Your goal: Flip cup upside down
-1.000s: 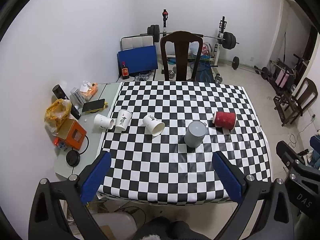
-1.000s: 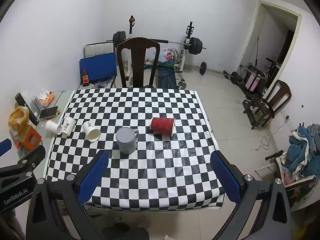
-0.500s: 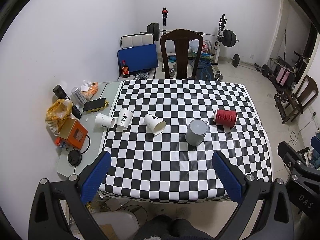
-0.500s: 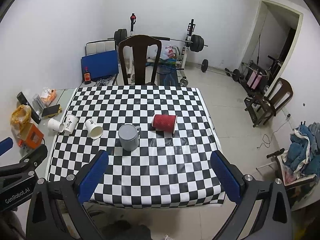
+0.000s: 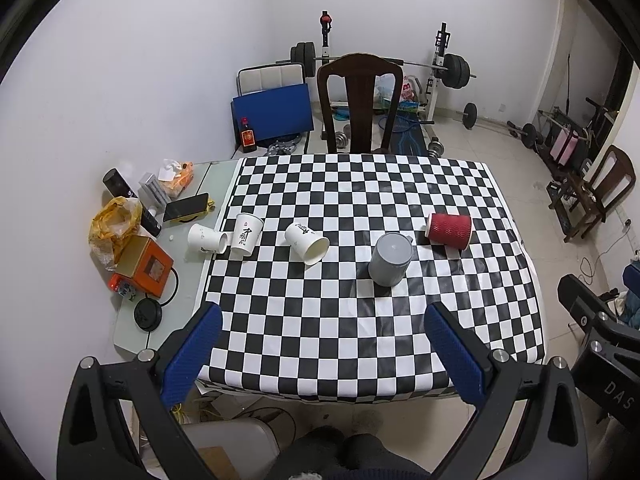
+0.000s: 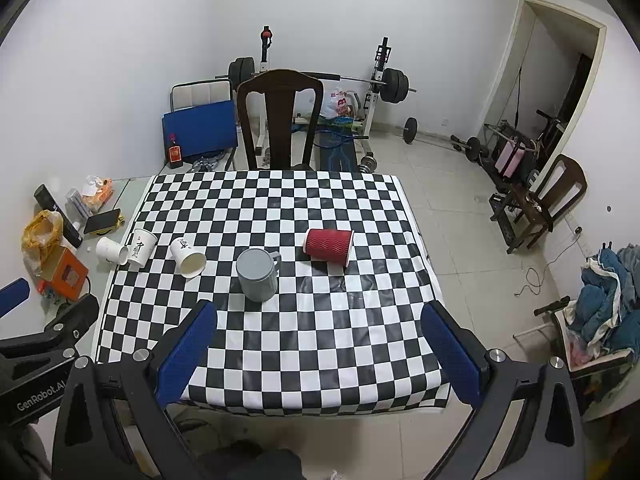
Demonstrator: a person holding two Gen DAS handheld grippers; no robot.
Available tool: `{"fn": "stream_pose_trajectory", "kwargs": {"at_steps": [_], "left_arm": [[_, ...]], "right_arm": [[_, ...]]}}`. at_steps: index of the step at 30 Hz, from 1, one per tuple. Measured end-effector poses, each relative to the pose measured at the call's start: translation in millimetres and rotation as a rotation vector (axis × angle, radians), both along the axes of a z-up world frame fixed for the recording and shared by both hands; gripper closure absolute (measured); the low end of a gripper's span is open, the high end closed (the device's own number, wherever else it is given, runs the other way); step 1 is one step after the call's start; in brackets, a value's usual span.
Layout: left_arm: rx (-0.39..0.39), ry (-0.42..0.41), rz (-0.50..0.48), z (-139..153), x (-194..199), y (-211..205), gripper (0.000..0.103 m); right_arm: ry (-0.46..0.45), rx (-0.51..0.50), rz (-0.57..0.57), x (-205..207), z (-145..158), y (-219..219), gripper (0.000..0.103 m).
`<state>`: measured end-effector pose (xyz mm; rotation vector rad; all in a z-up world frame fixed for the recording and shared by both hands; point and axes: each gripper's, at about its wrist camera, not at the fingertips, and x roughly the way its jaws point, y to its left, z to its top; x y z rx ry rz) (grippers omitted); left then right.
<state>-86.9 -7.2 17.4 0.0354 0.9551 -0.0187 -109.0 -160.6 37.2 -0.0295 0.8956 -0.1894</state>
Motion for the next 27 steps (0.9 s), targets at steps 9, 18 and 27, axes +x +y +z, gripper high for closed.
{"fn": "stream_pose_trajectory", "kwargs": {"at_steps": [9, 18, 27], "left_arm": [[-0.003, 0.001, -0.005, 1.1, 0.3, -0.2, 0.0], [-0.001, 0.0, -0.003, 2.0, 1.4, -2.0, 0.0], [-0.001, 0.001, -0.004, 3.0, 2.2, -2.7, 0.0]], "right_arm": [[0.004, 0.001, 0.002, 0.0, -0.7, -0.4, 0.0], [0.005, 0.002, -0.001, 1.4, 0.1, 0.0, 0.0], [0.006, 0.002, 0.001, 1.8, 1.9, -0.5, 0.0]]}}
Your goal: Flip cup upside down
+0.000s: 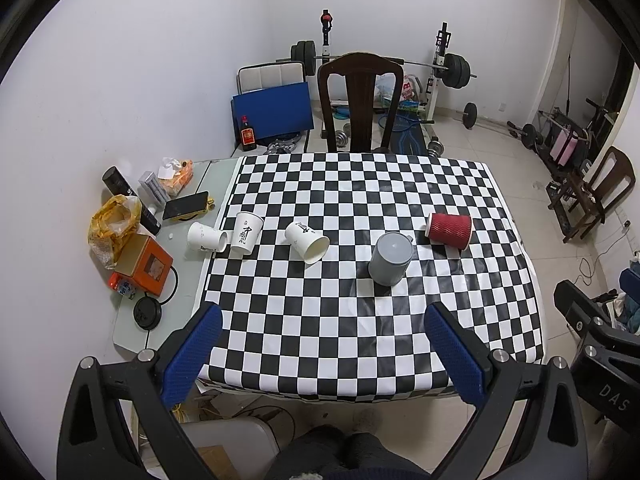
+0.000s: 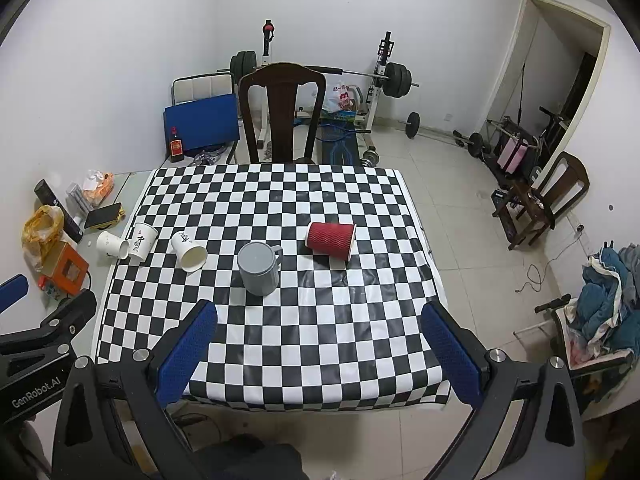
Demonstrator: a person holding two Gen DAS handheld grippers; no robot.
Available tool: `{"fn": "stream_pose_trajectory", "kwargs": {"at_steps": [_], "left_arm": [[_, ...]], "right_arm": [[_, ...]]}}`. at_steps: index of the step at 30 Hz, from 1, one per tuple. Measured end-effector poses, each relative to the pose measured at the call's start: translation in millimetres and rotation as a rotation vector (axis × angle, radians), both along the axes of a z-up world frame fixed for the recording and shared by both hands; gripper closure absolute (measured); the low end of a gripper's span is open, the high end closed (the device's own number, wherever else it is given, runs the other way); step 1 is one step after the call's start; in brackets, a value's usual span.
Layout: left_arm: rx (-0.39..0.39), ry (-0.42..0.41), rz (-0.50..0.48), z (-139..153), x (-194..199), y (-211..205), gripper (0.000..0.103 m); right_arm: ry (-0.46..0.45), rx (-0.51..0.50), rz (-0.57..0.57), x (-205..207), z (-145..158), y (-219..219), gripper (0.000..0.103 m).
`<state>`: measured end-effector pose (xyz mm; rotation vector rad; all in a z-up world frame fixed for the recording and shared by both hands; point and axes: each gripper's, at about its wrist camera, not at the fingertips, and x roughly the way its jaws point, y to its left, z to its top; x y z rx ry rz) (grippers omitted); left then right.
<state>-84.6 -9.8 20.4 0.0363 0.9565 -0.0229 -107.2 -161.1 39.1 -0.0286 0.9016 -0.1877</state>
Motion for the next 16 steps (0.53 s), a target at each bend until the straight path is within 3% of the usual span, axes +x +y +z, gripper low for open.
{"fn": "stream_pose_trajectory", "kwargs": {"at_steps": [16], "left_arm": [[0.003, 0.0, -0.004, -0.6, 0.7, -0.9, 0.0]], "right_arm": [[0.003, 0.001, -0.001, 3.2, 1.3, 0.0, 0.0]]}}
